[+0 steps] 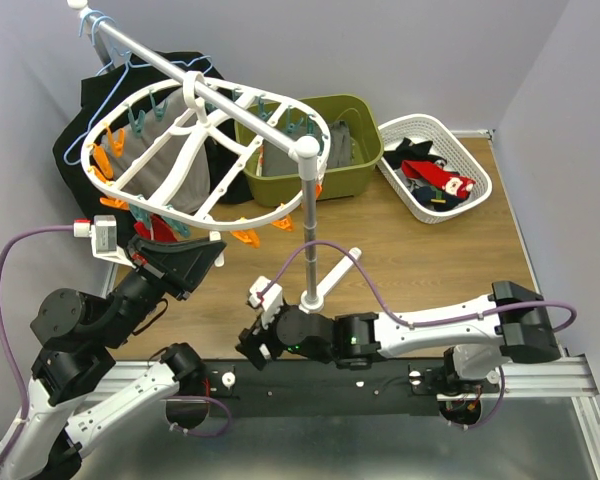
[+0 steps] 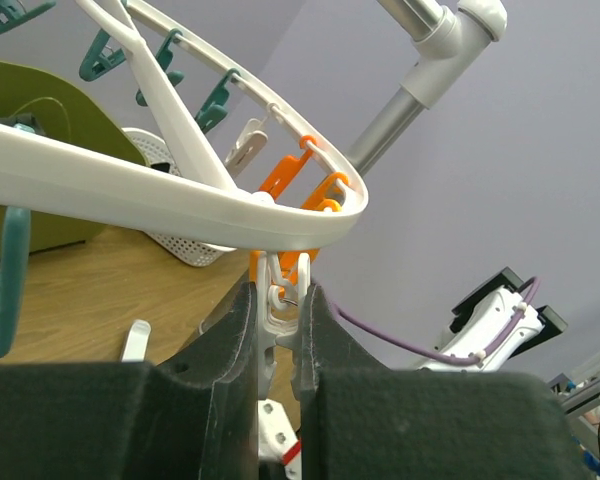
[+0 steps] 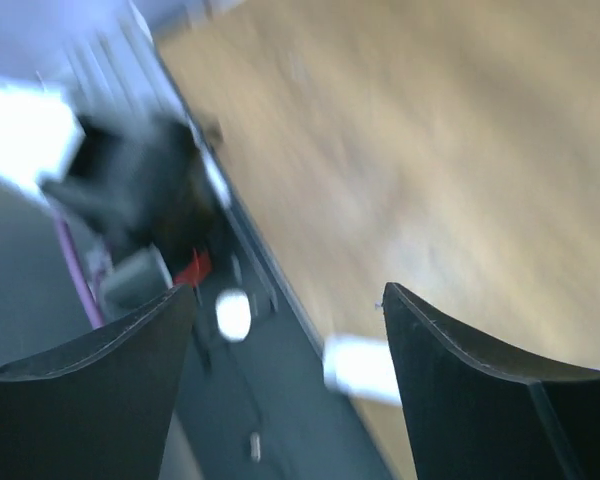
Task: Remove the socks clipped to the hanger
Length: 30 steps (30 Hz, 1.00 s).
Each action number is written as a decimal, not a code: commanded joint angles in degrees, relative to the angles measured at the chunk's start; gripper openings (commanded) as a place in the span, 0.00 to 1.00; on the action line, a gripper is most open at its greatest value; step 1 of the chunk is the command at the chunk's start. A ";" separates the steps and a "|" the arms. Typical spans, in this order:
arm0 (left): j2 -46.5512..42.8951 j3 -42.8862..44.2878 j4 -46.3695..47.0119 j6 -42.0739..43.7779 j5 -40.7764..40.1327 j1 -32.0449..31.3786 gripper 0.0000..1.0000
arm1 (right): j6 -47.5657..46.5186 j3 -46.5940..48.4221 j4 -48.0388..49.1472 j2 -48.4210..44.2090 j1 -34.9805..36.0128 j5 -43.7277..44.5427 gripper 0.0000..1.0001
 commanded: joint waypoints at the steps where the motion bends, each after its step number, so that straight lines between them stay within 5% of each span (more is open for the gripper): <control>1: -0.47 1.51 0.50 -1.15 1.44 -0.23 0.00 | -13.81 6.20 13.91 6.32 0.33 6.86 0.90; 10: -0.82 2.56 0.24 -1.42 1.26 -0.23 0.00 | -27.79 9.72 30.43 15.04 -1.25 15.83 1.00; 30: -0.21 3.00 0.68 -1.06 2.05 -0.23 0.00 | -41.07 15.17 48.02 26.81 -7.85 6.34 1.00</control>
